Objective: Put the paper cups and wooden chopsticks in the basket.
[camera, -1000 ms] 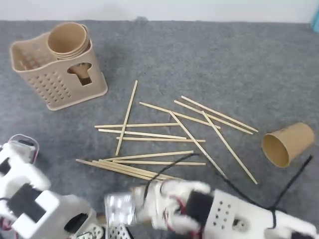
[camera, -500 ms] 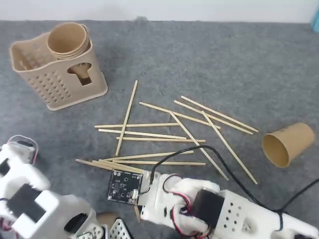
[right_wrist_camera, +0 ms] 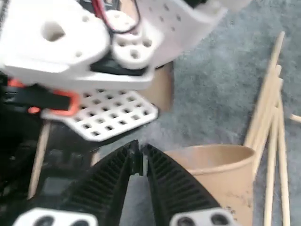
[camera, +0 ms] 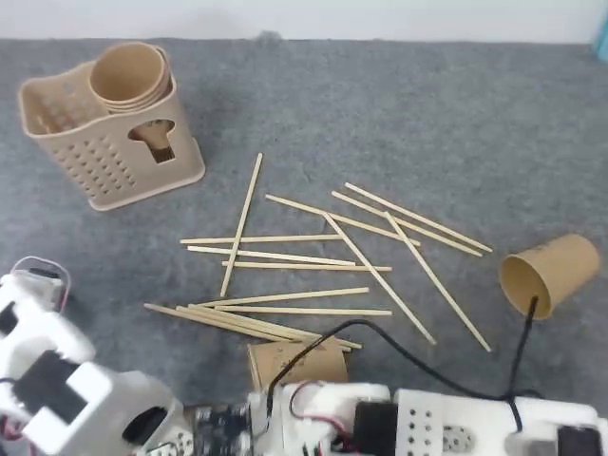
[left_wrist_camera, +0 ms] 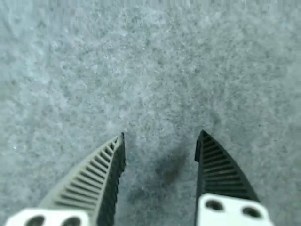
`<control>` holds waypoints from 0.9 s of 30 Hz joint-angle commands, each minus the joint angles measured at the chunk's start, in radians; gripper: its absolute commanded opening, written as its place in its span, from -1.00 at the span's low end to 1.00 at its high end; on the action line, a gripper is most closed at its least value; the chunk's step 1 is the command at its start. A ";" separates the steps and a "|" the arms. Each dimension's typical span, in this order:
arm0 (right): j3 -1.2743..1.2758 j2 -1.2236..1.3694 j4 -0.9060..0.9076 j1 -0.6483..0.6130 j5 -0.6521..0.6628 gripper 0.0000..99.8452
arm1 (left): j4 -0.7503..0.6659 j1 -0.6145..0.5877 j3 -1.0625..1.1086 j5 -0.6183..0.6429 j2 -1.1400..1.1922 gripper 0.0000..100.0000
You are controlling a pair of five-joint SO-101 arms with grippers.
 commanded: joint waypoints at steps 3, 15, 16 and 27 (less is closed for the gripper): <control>0.035 -0.019 -0.099 0.131 0.026 -0.96 | 0.003 -0.003 -0.039 0.011 -0.003 -0.54; 0.038 -0.030 -0.094 0.499 0.190 -0.96 | 0.005 -0.003 -0.035 0.011 -0.003 -0.54; 0.037 -0.030 -0.094 0.535 0.198 -0.96 | 0.005 -0.003 -0.035 0.011 -0.003 -0.54; -0.078 -0.031 0.117 0.786 0.315 -0.96 | 0.005 0.000 -0.033 0.009 -0.003 -0.54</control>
